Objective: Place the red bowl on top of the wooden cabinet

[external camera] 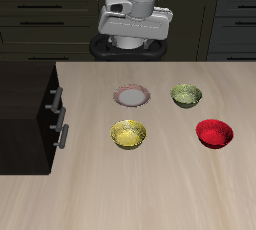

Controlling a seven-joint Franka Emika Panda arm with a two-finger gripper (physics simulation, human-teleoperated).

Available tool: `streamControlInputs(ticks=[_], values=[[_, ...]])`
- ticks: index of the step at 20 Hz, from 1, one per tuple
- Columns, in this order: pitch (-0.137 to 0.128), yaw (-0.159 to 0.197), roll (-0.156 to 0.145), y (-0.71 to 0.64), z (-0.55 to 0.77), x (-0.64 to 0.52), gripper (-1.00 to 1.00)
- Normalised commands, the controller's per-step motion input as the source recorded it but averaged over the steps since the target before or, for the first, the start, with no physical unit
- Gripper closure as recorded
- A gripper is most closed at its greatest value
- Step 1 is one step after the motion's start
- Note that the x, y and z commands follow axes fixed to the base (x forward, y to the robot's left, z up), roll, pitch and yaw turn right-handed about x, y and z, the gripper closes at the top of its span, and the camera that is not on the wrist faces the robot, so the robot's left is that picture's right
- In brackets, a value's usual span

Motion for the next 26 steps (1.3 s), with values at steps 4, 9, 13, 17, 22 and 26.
streamControlInputs(ticks=[4, 9, 13, 17, 22, 26], values=[[0.031, -0.010, -0.006, -0.11, -0.12, 0.13, -1.00], [-0.016, -0.066, 0.131, 0.36, 0.07, 0.11, -1.00], [0.003, -0.030, 0.061, 0.26, 0.05, 0.07, -1.00], [-0.066, -0.013, 0.007, 0.12, 0.16, 0.04, -1.00], [0.011, 0.023, -0.019, -0.01, -0.01, 0.06, -1.00], [-0.039, 0.025, -0.059, -0.12, 0.15, -0.16, -1.00]])
